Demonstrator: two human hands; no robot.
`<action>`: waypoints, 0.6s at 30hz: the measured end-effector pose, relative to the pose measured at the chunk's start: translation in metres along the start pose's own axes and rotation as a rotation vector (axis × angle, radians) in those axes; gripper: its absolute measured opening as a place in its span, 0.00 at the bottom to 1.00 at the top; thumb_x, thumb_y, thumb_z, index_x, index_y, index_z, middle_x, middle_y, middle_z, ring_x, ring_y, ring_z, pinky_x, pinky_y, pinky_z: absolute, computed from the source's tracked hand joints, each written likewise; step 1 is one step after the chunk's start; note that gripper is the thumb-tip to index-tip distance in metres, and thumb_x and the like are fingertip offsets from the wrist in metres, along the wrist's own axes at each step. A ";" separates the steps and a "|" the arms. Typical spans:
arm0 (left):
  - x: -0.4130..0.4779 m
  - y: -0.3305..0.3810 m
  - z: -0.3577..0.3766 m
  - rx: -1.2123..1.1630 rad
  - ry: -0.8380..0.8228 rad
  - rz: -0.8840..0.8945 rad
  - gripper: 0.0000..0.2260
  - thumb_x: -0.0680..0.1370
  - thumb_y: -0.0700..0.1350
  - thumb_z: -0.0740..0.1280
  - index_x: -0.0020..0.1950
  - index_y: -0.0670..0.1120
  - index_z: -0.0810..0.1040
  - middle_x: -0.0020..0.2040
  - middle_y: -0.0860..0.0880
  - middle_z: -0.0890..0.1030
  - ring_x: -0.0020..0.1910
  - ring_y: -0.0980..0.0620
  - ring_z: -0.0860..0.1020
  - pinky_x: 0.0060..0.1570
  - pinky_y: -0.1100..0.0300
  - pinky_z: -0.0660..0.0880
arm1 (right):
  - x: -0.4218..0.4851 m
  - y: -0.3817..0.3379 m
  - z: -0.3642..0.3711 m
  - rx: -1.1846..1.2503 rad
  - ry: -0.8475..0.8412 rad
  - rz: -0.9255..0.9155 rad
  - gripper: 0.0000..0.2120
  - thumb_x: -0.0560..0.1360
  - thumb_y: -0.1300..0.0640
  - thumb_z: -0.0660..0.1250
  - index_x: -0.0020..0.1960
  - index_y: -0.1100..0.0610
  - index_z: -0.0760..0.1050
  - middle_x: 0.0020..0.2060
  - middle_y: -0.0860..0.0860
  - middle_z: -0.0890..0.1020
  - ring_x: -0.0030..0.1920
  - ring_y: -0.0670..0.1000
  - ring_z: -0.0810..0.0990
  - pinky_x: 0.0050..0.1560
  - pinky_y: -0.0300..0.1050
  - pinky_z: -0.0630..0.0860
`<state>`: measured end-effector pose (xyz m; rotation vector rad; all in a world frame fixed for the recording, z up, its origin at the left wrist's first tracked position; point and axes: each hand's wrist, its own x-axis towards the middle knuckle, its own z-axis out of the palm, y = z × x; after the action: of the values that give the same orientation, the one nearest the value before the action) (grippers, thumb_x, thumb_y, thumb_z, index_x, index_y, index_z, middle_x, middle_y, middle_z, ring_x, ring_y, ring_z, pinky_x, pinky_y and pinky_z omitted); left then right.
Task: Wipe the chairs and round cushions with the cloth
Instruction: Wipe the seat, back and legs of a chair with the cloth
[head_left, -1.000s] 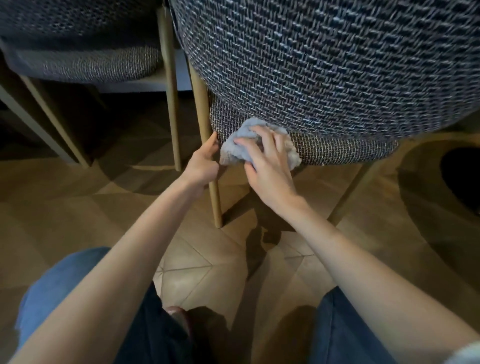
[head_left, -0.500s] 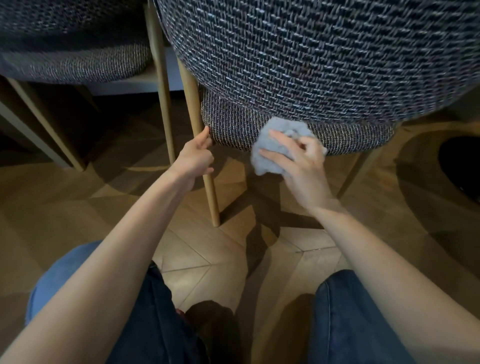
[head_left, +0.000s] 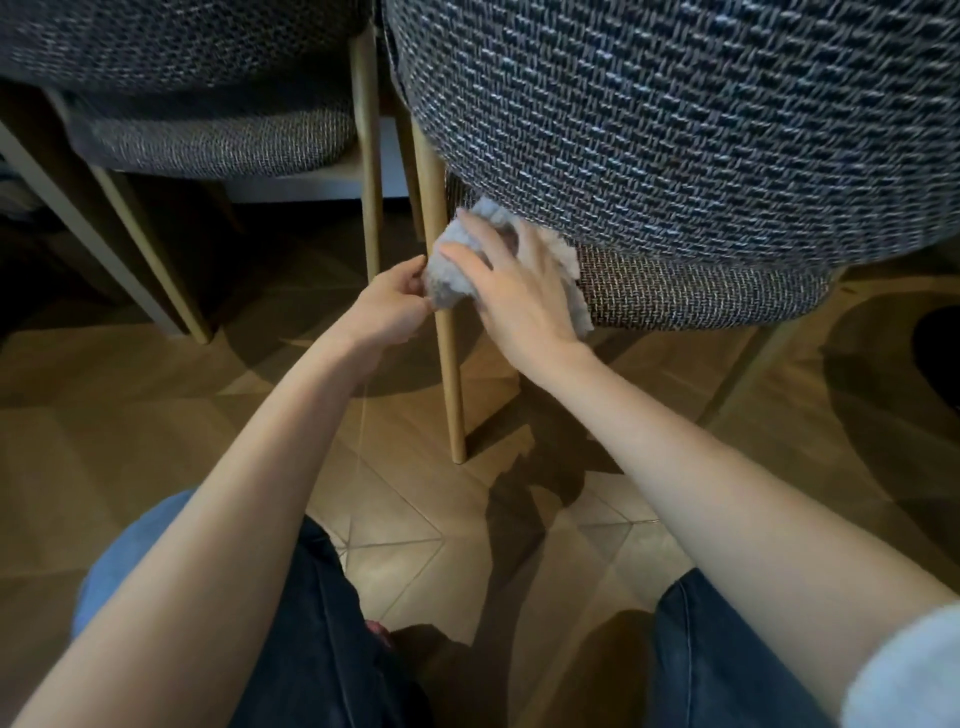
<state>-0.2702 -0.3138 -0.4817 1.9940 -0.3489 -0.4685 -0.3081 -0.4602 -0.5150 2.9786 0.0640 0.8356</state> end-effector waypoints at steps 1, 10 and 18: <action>0.000 -0.002 -0.001 -0.004 0.026 -0.011 0.27 0.79 0.37 0.62 0.77 0.47 0.59 0.65 0.50 0.75 0.54 0.54 0.77 0.55 0.56 0.76 | 0.006 -0.003 0.005 -0.027 -0.074 0.031 0.29 0.73 0.60 0.68 0.72 0.48 0.67 0.76 0.52 0.60 0.71 0.64 0.61 0.68 0.59 0.65; -0.006 0.005 0.019 0.057 -0.030 0.104 0.22 0.80 0.35 0.61 0.73 0.47 0.68 0.68 0.50 0.72 0.63 0.57 0.70 0.54 0.67 0.71 | -0.021 0.023 0.006 -0.078 -0.053 -0.072 0.30 0.66 0.62 0.73 0.68 0.52 0.73 0.68 0.55 0.73 0.69 0.62 0.69 0.68 0.55 0.66; 0.002 0.001 0.072 0.759 0.109 0.551 0.21 0.78 0.38 0.63 0.71 0.50 0.71 0.75 0.45 0.62 0.73 0.41 0.59 0.73 0.50 0.57 | -0.107 0.114 -0.008 -0.119 0.142 -0.199 0.19 0.74 0.66 0.56 0.55 0.54 0.82 0.63 0.53 0.79 0.64 0.62 0.75 0.70 0.50 0.62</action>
<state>-0.3020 -0.3713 -0.5110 2.4873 -1.0932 0.1615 -0.3999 -0.5793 -0.5572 2.7428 0.2987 0.9847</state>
